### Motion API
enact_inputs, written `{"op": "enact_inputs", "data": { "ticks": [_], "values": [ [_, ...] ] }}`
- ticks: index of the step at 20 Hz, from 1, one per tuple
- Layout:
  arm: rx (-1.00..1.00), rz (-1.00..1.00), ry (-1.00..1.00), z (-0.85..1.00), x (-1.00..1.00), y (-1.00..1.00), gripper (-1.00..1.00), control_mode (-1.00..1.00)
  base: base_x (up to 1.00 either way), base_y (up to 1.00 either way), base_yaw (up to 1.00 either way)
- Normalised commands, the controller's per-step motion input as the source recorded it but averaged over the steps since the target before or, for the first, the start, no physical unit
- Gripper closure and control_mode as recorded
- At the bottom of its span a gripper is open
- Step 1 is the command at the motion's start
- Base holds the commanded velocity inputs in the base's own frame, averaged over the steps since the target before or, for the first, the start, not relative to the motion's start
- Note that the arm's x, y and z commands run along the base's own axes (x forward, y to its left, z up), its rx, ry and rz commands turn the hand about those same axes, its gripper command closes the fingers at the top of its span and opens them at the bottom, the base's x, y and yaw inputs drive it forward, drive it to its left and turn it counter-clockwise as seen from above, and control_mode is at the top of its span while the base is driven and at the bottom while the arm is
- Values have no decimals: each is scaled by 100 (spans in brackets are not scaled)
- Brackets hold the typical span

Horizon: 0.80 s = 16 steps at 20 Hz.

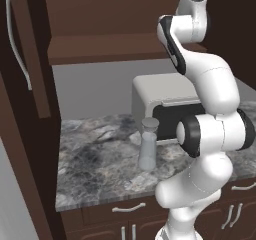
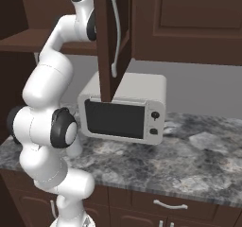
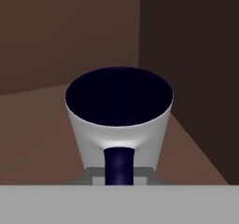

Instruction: There is a tray on the dining counter. Grab the cup, mug, and pitcher and place them on the tray. The pitcher may be placed next to the tray if it cannot fit the tray.

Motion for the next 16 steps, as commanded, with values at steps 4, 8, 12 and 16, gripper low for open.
{"op": "enact_inputs", "data": {
  "ticks": [4, 8, 12, 16],
  "values": [
    [0, 0, -2, 0, -20, 6, 100, -100, 0, 0, 0],
    [0, 0, -14, -2, -44, 8, 100, -100, 0, 0, 0],
    [0, 0, -14, 0, -65, 7, 100, -100, 0, 0, 0],
    [-1, 0, -4, 0, -86, 12, 100, -100, 0, 0, 0]
  ]
}}
